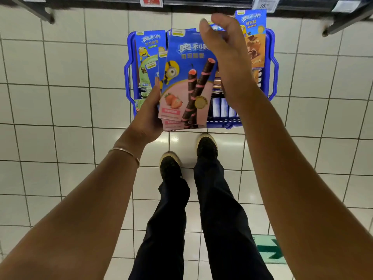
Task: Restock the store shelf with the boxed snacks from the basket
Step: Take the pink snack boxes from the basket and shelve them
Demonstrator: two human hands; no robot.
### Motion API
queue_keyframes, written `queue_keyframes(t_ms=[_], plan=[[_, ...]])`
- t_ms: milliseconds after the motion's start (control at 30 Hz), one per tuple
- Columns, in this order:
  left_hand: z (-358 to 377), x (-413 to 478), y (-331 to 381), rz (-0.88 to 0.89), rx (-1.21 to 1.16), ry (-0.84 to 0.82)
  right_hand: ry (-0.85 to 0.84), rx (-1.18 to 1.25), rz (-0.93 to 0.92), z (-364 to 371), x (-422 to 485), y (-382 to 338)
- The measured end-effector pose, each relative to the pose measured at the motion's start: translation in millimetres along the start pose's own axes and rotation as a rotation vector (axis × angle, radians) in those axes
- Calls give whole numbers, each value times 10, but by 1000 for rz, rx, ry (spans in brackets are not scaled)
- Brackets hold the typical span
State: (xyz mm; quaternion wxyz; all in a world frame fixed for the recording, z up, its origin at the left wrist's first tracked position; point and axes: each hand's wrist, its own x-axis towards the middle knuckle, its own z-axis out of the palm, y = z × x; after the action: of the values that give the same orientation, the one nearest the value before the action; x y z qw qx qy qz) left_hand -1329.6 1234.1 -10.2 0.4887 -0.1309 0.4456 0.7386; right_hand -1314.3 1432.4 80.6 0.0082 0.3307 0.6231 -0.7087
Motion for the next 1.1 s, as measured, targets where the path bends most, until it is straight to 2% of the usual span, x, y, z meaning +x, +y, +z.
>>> queue_keyframes(t_ms=[133,233,300,333,433,500,767,933,1100], plan=[[-39,-85,34,27,36,19,-129,-50,23,28,-123,145],[57,-174,83,80,108,-95,-227,-72,18,116,-254,229],[111,-215,135,54,114,-151,-235,-43,1,177,-324,193],[145,-243,168,52,117,-129,-218,-15,-7,194,-352,149],[269,-359,372,-24,113,100,-161,46,-7,225,-451,-77],[428,-510,598,-15,106,155,-195,61,-6,255,-563,-365],[1617,-1487,1999,216,203,45,-265,133,-73,428,-1235,-2080],[2181,-2405,2836,506,266,176,-337,174,-141,723,-1770,-3341],[2551,-3230,3417,620,201,279,-430,106,-288,1024,-2289,-4249]])
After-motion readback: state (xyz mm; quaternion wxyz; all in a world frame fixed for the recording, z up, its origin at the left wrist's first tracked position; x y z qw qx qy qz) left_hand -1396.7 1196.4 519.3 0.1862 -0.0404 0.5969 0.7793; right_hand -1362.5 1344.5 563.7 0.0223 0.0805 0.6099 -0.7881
